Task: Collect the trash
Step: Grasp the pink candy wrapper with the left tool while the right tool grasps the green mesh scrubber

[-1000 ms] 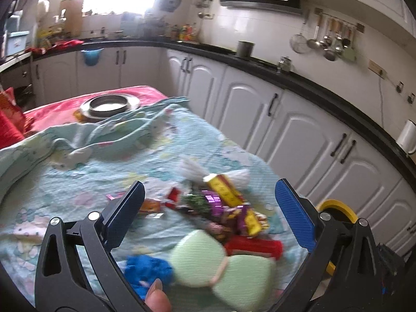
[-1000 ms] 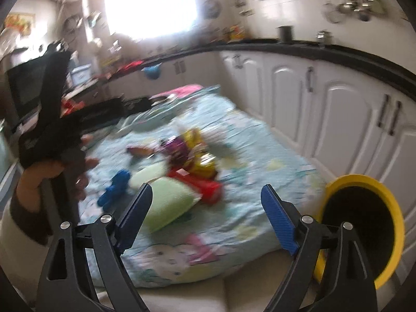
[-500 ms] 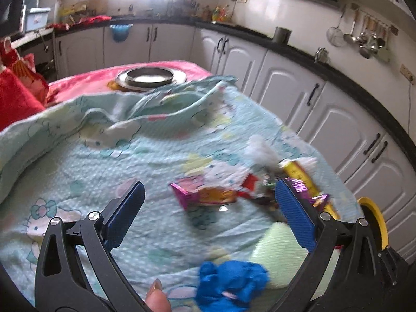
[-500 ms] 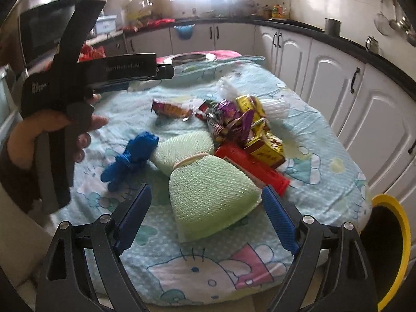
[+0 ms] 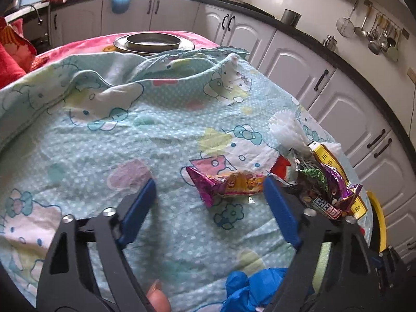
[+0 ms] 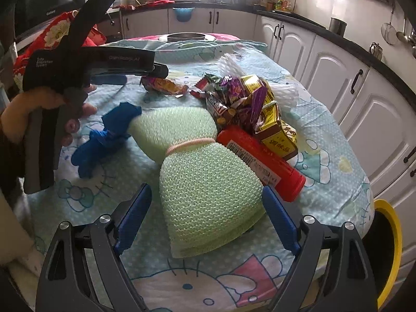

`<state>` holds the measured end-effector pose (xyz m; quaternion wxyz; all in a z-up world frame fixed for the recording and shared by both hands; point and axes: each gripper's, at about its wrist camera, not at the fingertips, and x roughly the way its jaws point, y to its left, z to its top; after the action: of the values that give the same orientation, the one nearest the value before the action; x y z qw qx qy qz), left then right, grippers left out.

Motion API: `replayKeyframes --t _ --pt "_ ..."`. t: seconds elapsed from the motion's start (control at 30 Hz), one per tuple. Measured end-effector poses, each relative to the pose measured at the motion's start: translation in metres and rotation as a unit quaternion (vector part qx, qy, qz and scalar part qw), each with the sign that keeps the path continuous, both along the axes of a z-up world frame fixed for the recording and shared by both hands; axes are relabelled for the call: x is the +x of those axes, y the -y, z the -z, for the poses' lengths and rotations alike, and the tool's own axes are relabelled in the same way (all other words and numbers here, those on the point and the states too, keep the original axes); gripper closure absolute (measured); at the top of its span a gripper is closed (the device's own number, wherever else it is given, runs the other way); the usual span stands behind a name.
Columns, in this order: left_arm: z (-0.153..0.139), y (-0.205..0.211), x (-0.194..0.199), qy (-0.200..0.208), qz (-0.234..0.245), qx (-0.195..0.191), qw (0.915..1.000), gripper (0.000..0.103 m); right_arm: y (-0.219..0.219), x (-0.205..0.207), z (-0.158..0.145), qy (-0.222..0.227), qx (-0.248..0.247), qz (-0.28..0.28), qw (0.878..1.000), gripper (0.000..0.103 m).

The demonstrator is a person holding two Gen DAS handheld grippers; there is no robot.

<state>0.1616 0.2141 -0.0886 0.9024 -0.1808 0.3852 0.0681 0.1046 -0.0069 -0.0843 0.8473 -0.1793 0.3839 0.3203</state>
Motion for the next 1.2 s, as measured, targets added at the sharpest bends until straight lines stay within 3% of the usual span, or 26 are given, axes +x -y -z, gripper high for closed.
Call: replayKeyframes --t 0.17,0.23,0.3,0.43,0.57,1.03,1.2 --pt "0.002 0.002 0.003 -0.001 0.001 -0.006 1.0000 0.056 0.000 -0.004 0.004 0.019 -0.014 0.008 1.000 0.028" --pt "0.003 0.002 0.004 -0.002 0.001 -0.007 1.0000 0.071 0.002 -0.003 0.004 0.024 -0.017 0.011 1.000 0.032" --pt "0.004 0.004 0.004 -0.005 0.005 -0.007 0.9999 0.081 0.003 -0.003 0.004 0.027 -0.017 0.011 0.999 0.034" --pt "0.003 0.006 0.003 -0.003 0.011 -0.007 0.9999 0.087 0.006 -0.005 0.002 0.032 -0.011 0.010 0.999 0.041" --pt "-0.005 0.009 -0.002 0.009 0.012 -0.005 0.9999 0.088 0.013 -0.008 -0.005 0.026 0.015 0.007 1.000 0.047" --pt "-0.063 0.044 -0.026 0.081 0.036 0.012 0.9960 0.089 0.060 -0.010 -0.046 0.010 0.101 0.040 0.994 0.047" --pt "-0.078 0.065 -0.028 0.096 0.055 0.021 0.9937 0.089 0.082 -0.010 -0.062 0.025 0.120 0.060 0.991 0.047"
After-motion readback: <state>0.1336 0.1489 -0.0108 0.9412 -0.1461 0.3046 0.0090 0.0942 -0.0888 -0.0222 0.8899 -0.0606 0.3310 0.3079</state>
